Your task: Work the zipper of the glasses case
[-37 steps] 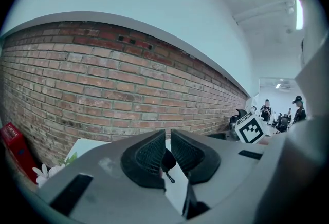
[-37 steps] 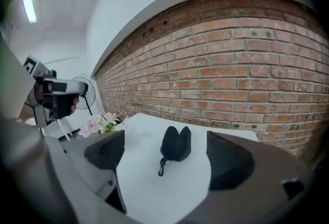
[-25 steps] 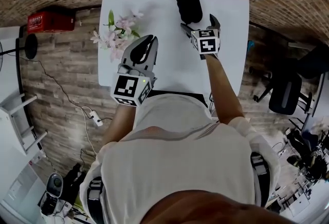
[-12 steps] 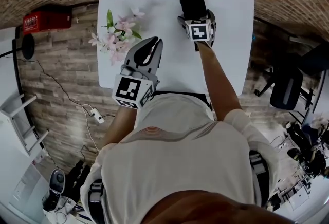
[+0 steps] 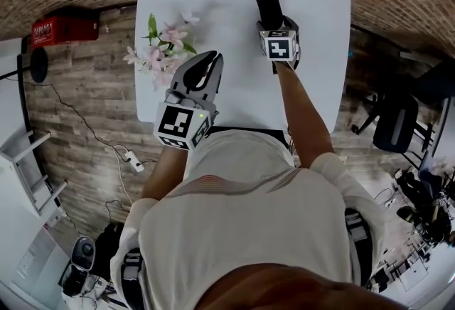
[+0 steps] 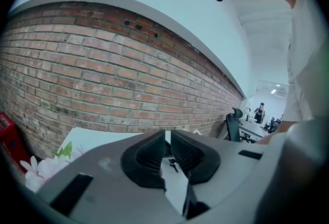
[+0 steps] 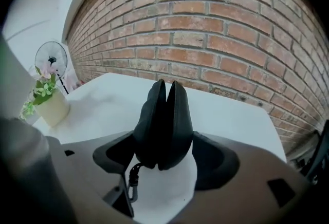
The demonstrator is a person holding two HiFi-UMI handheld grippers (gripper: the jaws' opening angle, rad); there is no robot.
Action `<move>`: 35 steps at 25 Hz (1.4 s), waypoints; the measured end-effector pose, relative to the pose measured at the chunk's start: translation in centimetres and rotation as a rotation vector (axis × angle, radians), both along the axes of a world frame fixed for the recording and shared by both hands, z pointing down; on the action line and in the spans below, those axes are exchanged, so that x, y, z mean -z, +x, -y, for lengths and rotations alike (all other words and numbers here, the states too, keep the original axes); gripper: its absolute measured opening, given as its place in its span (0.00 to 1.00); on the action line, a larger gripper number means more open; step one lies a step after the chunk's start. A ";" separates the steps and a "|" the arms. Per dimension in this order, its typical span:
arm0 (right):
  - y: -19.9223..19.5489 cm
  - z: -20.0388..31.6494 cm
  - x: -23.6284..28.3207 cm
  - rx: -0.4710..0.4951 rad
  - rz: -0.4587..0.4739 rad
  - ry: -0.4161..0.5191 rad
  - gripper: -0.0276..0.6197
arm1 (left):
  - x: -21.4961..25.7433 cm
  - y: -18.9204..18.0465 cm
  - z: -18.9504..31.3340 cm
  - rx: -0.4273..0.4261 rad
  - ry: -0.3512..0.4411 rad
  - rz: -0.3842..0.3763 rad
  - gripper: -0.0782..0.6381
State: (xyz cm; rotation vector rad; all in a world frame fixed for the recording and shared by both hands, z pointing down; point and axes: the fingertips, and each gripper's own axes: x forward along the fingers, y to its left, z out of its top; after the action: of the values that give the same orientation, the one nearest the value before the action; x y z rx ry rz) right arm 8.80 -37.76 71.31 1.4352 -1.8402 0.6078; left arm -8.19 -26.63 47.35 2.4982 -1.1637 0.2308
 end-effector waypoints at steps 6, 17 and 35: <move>-0.1 -0.1 0.7 0.010 0.037 0.018 0.55 | 0.0 0.3 -0.7 -0.006 -0.002 0.006 0.17; 0.4 -0.9 3.3 -0.005 0.121 0.075 0.52 | 0.7 0.7 -1.8 -0.001 0.009 0.005 0.17; 3.1 -6.7 20.5 0.020 0.369 0.354 0.51 | 5.8 2.5 -2.4 -0.004 0.131 -0.032 0.17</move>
State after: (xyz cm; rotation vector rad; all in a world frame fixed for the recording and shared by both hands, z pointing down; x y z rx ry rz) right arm 11.90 -31.01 50.81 1.6077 -2.3421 0.5874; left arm -5.71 -24.25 41.56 2.6070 -1.1960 0.1183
